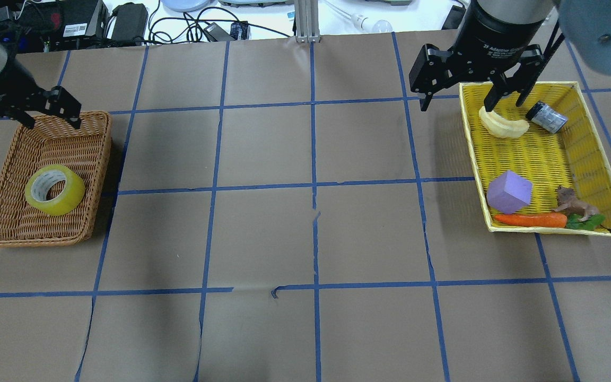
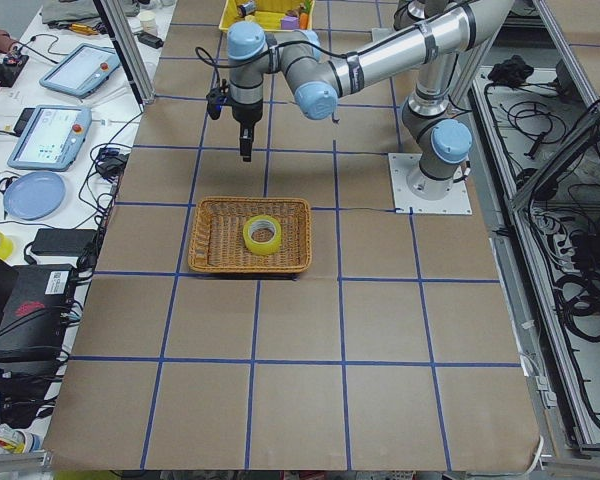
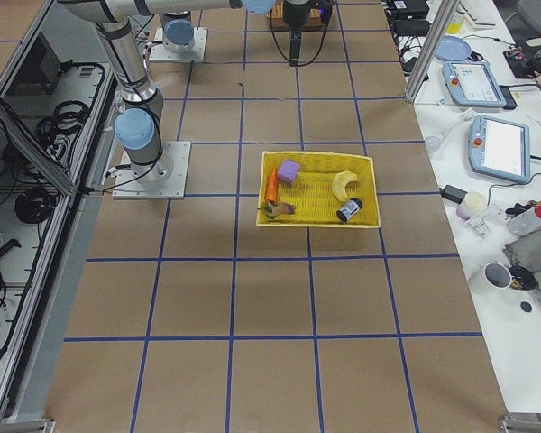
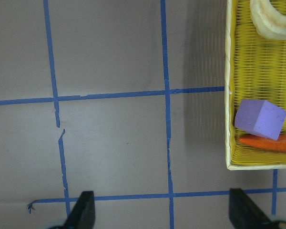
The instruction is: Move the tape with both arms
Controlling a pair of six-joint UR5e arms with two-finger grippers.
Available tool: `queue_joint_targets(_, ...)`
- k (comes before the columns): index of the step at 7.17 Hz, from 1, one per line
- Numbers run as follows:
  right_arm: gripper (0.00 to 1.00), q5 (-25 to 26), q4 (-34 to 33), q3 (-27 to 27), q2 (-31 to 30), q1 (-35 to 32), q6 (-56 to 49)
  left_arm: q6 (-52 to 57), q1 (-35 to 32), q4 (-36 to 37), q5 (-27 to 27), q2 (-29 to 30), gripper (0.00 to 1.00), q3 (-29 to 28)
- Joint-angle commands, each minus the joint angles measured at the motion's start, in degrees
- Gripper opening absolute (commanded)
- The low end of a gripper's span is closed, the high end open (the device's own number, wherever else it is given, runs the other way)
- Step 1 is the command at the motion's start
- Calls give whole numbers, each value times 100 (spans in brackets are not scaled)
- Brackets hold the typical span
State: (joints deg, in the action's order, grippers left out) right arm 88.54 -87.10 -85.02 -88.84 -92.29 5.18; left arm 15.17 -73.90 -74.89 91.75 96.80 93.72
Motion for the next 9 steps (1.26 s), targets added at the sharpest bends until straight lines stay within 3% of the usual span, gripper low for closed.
queue_joint_targets(1,100,-3,0,3,-2,0,0,-960,-903,-647,-17,-354,94,-12)
queue_joint_targets(5,100,-3,0,3,7,9,-70,-1806,-1925,-975,-147,-373,96,-179)
queue_joint_targets(9,100,-3,0,-6,-2,9,-79,-1798,-1961,-975,-193,-381,96,-179)
